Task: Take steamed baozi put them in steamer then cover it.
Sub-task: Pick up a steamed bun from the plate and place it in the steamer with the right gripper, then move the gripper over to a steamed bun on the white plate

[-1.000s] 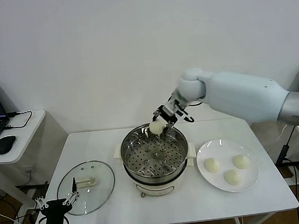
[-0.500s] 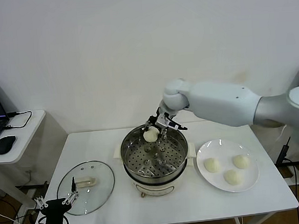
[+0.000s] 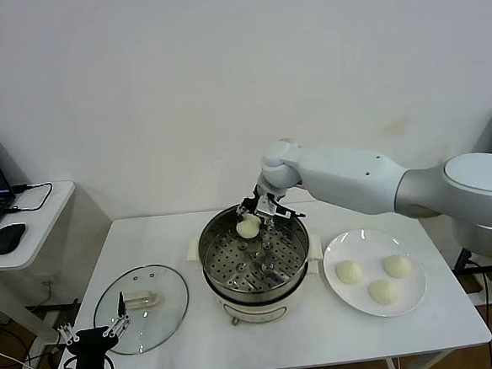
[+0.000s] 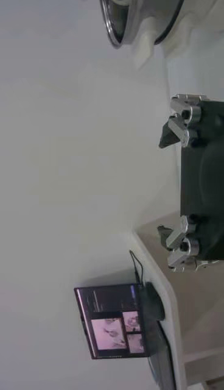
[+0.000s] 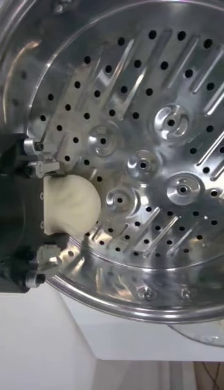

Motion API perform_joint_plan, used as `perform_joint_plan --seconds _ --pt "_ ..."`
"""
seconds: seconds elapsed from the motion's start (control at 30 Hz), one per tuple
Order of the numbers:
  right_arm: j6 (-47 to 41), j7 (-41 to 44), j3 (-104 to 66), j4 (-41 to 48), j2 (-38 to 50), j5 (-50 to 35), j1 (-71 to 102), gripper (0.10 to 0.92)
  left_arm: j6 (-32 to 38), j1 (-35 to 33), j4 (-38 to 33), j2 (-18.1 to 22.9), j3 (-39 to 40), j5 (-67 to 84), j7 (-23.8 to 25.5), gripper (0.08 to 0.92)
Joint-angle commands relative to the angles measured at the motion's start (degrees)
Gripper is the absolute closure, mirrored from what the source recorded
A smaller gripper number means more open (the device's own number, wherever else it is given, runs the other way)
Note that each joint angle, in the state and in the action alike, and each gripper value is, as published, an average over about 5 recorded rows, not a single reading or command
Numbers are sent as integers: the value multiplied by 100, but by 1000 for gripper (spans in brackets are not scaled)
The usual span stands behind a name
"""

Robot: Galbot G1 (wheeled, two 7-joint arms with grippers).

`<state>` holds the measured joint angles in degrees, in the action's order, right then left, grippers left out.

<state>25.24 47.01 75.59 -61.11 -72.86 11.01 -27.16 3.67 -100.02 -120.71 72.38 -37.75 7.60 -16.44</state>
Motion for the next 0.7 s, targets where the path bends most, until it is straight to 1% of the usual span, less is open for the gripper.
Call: perform_joint_plan --seconds 0.03,0.1,0.17,0.3,0.4,0.57,0.7 --pt "124 -67 -15 80 -57 -14 44 232 -5 -7 -32 0 4 -5 -2 177" --pt "-1 11 -11 -74 9 -276 -42 210 -11 -24 -81 5 4 -6 -3 177" --pt "-333 230 4 -348 140 -644 -208 205 -18 -36 -121 1 1 -5 -4 177" --pt "-1478 861 14 -1040 581 -1549 -689 203 -29 -42 -166 -25 -4 3 -4 177" --pt "-2409 1179 -30 -1483 1028 -2007 -1008 203 -42 -51 -211 -63 -17 32 -1 177" --pt "-4010 1295 -113 -2335 2048 -2598 -1415 203 -107 -38 -291 -141 -55 111 4 177" --pt "-4571 1210 -11 -3013 2840 -2826 -1611 203 -134 -18 -308 -203 -63 145 8 177"
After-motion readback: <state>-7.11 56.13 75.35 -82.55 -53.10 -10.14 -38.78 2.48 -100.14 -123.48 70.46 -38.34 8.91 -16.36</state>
